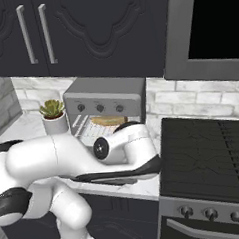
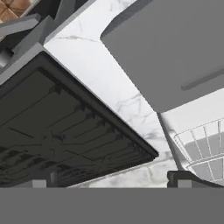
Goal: Pull the toaster oven rack outwards. Pick up the baguette from the plate and place it on the toaster oven rack. Close the toaster oven door fully and set the temperature to the lowest setting.
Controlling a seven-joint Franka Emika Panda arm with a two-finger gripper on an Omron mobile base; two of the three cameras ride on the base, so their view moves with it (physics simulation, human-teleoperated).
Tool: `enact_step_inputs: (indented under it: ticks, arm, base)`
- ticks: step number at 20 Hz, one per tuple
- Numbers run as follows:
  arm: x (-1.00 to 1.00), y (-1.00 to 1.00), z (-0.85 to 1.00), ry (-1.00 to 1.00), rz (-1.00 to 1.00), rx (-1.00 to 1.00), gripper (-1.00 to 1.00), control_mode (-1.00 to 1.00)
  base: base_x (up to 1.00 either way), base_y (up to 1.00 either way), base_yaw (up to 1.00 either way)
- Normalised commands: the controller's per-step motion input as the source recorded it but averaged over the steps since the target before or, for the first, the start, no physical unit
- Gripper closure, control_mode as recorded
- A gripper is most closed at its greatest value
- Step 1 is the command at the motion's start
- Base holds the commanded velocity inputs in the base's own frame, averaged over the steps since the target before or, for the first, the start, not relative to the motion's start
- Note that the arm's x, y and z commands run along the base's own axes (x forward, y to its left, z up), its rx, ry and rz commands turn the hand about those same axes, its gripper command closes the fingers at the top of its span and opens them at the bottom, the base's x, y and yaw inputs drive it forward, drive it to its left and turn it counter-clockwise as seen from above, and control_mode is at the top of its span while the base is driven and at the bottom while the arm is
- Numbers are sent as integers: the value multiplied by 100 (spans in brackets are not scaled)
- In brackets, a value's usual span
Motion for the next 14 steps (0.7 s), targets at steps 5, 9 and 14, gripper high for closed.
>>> enact_step_inputs:
  ticks: [5,9,14]
  arm:
    - [-19,-35,34,0,0,23,-100,-100]
    - [0,-13,29,-10,-1,19,-100,-100]
    - [0,-2,24,-22,-2,26,-100,-100]
  base:
    - [0,0,0]
    - [0,0,0]
    - [0,0,0]
